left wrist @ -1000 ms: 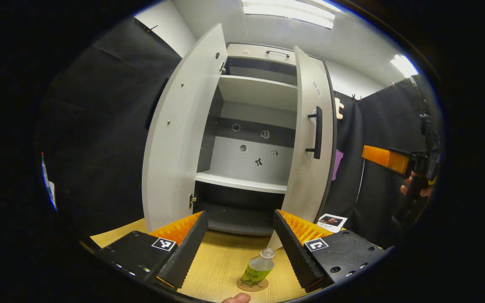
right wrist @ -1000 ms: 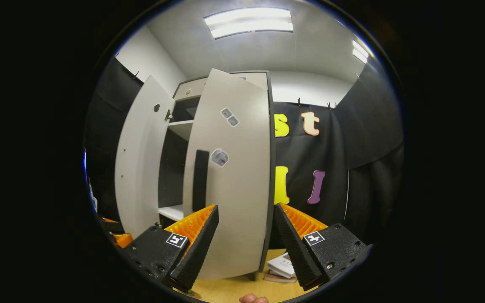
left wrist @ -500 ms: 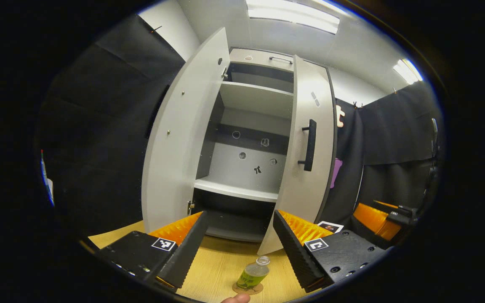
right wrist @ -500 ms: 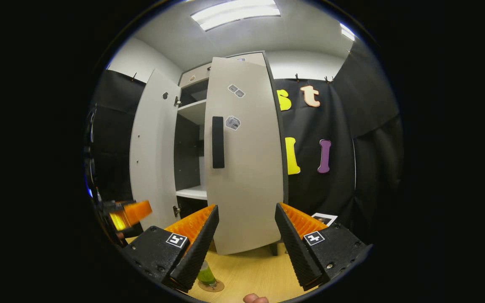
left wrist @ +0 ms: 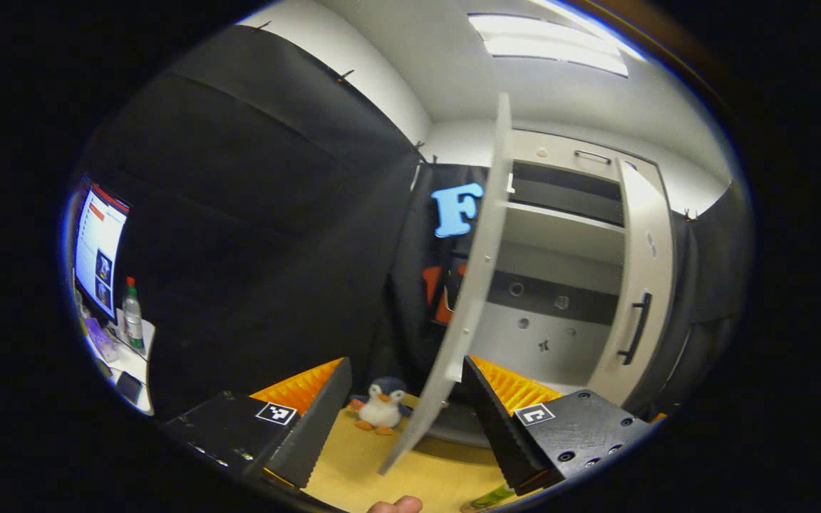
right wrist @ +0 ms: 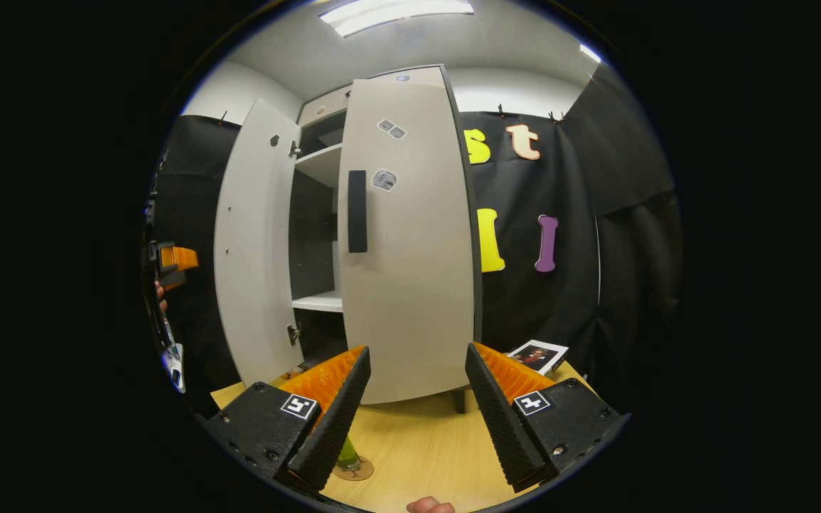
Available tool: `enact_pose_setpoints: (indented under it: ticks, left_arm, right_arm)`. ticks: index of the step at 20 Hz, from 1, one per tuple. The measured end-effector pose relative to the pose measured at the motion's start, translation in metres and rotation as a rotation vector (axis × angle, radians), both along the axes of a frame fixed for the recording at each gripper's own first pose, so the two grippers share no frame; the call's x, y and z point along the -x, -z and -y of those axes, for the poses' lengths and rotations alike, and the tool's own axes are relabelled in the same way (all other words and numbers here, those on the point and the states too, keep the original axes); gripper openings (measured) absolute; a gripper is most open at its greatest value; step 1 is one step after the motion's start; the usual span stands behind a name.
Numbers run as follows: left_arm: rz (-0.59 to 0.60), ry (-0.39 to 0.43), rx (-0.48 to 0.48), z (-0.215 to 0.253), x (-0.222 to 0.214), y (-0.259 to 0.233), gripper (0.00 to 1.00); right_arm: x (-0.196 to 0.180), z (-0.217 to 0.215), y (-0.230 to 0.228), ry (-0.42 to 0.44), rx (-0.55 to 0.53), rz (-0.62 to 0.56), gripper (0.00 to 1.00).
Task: Grasp the bottle in the cabinet with the left hand and place it on the coaster, then close the right door with the right hand and the left door with the left hand.
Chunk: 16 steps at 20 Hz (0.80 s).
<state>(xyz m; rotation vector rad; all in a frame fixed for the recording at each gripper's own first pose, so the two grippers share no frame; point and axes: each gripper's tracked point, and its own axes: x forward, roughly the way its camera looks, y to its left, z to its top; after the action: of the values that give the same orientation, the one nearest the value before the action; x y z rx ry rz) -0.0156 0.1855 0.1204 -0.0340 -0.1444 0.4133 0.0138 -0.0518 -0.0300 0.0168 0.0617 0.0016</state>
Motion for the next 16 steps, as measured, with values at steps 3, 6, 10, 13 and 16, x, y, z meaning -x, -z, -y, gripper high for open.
enact_pose_setpoints:
  ticks: [3,6,10,13,16]
  left_arm:
    - [0.013,-0.051,0.014,-0.044,-0.019,-0.015,1.0]
    - [-0.035,-0.084,0.01,-0.068,-0.053,-0.015,0.95]
    - [-0.037,-0.079,-0.046,-0.074,-0.089,-0.019,0.95]
    - [-0.039,-0.093,-0.073,-0.073,-0.094,-0.019,0.94]
    - [-0.021,-0.064,-0.04,-0.064,-0.096,-0.014,0.94]
  right_arm:
    - [0.0,0.001,-0.007,-0.004,-0.011,0.015,0.83]
    - [0.001,0.007,-0.014,0.015,-0.001,0.031,0.83]
    - [0.001,0.018,-0.015,0.047,0.015,0.035,0.83]
    - [0.004,0.027,-0.016,0.076,0.02,0.038,0.83]
    - [0.003,0.035,-0.018,0.105,0.019,0.043,0.83]
